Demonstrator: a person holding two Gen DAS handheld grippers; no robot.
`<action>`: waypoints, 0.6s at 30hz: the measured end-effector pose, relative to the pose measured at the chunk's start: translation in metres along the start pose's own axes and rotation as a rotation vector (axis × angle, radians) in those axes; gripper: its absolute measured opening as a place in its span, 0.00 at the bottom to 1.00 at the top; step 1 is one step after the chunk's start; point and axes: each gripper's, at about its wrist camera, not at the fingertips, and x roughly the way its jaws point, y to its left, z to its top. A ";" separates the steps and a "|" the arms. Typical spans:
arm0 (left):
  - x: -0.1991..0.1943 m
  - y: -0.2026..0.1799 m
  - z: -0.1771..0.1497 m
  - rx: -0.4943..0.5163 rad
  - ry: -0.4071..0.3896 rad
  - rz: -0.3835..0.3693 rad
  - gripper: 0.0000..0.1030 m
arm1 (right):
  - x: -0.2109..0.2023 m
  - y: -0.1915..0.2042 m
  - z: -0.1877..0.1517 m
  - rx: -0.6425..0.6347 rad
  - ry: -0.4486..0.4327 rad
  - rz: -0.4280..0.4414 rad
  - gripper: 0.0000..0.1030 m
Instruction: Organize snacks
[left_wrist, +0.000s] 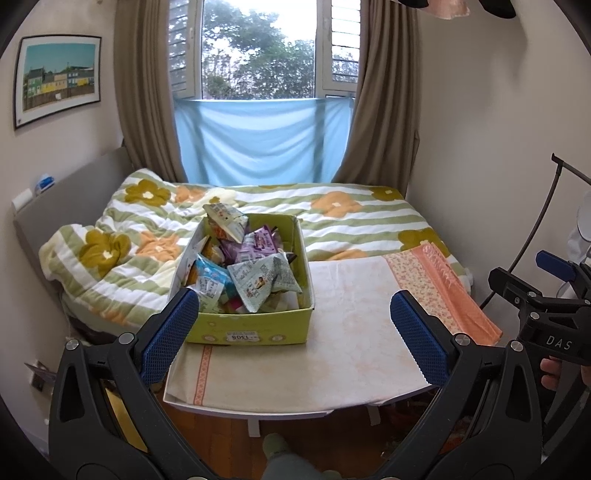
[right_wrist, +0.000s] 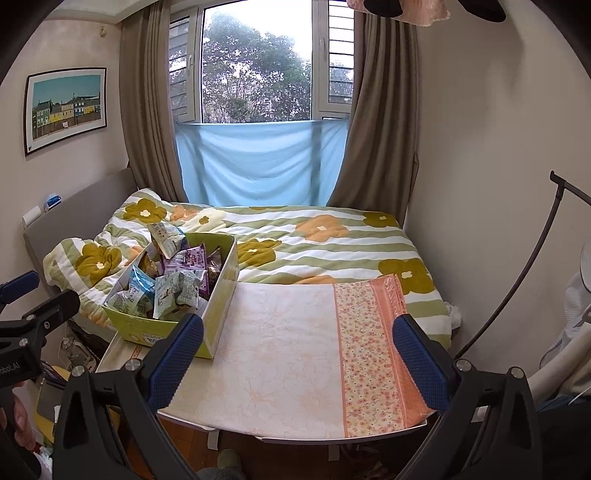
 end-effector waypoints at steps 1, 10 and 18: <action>0.000 -0.001 0.000 0.002 0.000 0.001 1.00 | 0.000 -0.001 0.000 0.003 -0.001 0.002 0.99; 0.001 -0.003 -0.002 0.013 0.012 0.015 1.00 | -0.001 -0.003 0.000 0.005 0.002 0.005 0.99; -0.001 -0.005 0.000 -0.013 0.003 0.018 1.00 | -0.001 -0.002 0.000 0.011 0.001 0.009 0.99</action>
